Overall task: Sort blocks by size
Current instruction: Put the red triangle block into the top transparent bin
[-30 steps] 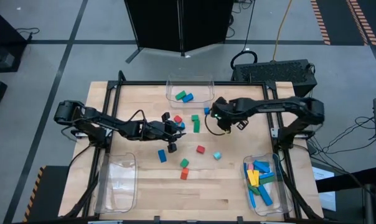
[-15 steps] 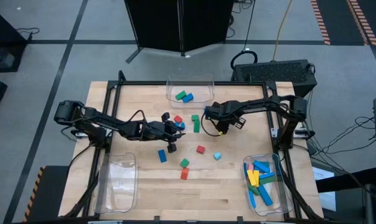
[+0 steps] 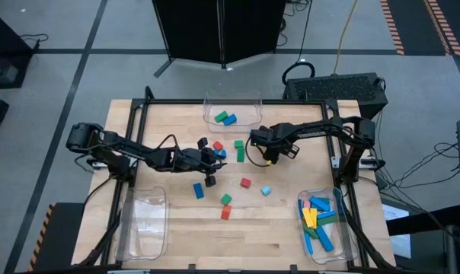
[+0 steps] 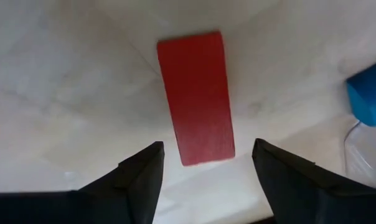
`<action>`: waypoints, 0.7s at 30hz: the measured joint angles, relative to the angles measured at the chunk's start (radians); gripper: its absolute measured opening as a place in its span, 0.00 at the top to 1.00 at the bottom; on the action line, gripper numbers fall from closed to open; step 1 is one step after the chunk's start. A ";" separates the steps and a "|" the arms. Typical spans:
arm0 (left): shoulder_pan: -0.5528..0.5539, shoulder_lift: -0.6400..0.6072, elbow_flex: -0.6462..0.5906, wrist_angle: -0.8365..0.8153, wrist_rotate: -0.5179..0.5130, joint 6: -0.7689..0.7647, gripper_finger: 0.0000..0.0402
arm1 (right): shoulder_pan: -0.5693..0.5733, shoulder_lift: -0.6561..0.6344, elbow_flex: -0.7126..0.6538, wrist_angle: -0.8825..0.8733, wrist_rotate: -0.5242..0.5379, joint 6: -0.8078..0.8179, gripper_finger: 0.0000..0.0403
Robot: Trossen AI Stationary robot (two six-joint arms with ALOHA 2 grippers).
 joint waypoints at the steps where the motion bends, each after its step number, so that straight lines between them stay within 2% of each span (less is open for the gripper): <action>1: 0.000 0.000 0.000 0.000 0.000 0.000 0.72 | 0.000 0.000 0.000 0.002 -0.010 0.001 0.43; 7: 0.000 0.000 0.000 0.000 0.000 -0.002 0.72 | 0.000 0.010 0.000 0.004 -0.022 0.019 0.50; 17: 0.000 0.000 0.000 0.000 0.000 -0.001 0.72 | -0.001 0.078 0.004 0.004 -0.035 0.045 0.52; 21: 0.000 0.000 0.000 0.000 0.000 0.002 0.72 | -0.001 0.073 0.002 0.002 -0.038 0.080 0.57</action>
